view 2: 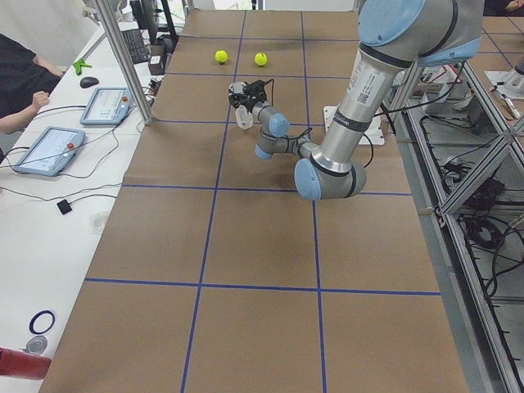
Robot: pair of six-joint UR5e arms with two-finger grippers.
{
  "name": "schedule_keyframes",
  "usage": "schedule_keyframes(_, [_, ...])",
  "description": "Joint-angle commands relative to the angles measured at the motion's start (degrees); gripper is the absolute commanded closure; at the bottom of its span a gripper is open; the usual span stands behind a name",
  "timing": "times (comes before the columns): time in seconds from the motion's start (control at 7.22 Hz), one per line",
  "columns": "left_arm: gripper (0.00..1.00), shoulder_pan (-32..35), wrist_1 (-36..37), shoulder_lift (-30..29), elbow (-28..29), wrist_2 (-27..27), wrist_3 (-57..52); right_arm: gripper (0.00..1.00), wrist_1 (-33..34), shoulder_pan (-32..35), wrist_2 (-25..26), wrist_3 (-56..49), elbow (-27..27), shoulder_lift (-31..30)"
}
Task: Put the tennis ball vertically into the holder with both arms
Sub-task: 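Lower the upright can onto the table and open the left gripper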
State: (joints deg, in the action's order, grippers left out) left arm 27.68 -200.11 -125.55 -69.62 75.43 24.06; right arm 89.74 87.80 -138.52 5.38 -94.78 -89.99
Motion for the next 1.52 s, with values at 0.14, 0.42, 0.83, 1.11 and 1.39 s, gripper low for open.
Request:
schedule_keyframes(0.14, [0.63, -0.6, -0.11, 0.3, 0.19, -0.02, -0.15, 0.01, 0.09, 0.0, 0.0, 0.07, 0.04, 0.17])
schedule_keyframes(0.42, [0.61, -0.7, -0.2, 0.13, 0.19, -0.02, -0.15, 0.01, 0.09, -0.09, 0.0, 0.07, 0.12, 0.17])
schedule_keyframes(0.83, [0.57, -1.13, -0.2, 0.3, 0.1, -0.02, -0.15, 0.01, 0.09, -0.09, 0.0, 0.16, 0.39, 0.17])
schedule_keyframes(1.11, [0.37, -1.22, -0.2, 0.04, 0.1, -0.11, -0.24, 0.01, 0.09, -0.09, 0.0, 0.16, 0.39, 0.17])
schedule_keyframes(1.39, [0.23, -1.22, -0.2, 0.13, 0.1, -0.11, -0.33, 0.01, 0.09, -0.09, 0.0, 0.16, 0.48, 0.17])
